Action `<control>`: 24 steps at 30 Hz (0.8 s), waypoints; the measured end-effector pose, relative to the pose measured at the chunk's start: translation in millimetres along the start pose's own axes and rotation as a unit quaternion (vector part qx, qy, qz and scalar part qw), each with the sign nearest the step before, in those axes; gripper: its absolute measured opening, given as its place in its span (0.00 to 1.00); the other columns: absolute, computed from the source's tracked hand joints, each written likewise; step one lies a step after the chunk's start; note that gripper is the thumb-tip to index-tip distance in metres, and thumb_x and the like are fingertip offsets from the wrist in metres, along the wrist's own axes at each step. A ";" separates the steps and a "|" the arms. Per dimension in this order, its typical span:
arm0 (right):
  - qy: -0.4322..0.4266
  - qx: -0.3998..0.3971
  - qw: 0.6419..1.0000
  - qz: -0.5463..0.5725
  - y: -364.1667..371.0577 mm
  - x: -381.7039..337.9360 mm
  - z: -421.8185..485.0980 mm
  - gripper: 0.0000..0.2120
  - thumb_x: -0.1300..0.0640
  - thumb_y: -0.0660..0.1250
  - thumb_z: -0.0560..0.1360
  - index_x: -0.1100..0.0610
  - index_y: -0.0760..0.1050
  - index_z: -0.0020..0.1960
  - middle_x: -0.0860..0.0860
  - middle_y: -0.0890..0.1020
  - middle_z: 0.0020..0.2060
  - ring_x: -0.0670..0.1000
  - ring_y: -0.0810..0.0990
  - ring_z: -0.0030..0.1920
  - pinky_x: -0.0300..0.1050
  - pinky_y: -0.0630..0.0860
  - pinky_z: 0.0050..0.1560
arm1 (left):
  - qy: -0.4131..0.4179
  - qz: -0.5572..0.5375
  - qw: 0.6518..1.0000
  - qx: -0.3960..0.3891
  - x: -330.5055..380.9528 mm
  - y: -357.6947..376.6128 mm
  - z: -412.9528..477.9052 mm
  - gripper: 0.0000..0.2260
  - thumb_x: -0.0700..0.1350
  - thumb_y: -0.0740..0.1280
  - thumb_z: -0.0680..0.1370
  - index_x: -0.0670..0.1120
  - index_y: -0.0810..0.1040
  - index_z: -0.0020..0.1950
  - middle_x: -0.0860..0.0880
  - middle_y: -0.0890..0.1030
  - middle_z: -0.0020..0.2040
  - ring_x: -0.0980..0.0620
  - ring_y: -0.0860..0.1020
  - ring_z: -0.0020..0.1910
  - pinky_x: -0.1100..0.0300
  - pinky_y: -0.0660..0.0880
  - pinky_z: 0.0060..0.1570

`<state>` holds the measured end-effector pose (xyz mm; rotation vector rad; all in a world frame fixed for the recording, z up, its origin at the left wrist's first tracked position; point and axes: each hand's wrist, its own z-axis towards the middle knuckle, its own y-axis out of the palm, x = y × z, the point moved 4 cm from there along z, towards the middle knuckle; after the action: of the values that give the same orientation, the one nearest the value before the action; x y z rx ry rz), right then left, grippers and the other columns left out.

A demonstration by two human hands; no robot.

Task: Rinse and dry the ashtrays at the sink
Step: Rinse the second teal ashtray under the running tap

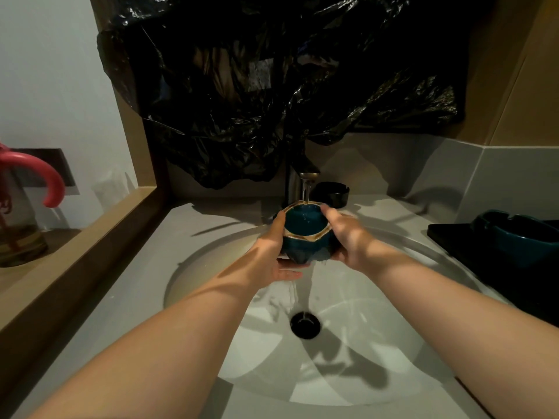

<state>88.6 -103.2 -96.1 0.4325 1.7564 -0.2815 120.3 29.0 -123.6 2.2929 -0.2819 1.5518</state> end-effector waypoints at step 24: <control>-0.327 -0.075 0.808 -0.484 8.0 -19.9 -35.6 0.29 0.61 0.75 0.66 0.53 0.68 0.64 0.47 0.72 0.54 0.46 0.73 0.52 0.37 0.73 0.53 | -0.105 -0.050 0.993 -0.020 -7.9 -7.7 -1.2 0.33 0.70 0.55 0.75 0.46 0.68 0.67 0.34 0.77 0.58 0.34 0.82 0.48 0.47 0.81 0.40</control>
<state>64.5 -83.9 -68.3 -0.6742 1.1486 -0.8866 119.1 36.2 -131.9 2.4023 -0.2444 1.2465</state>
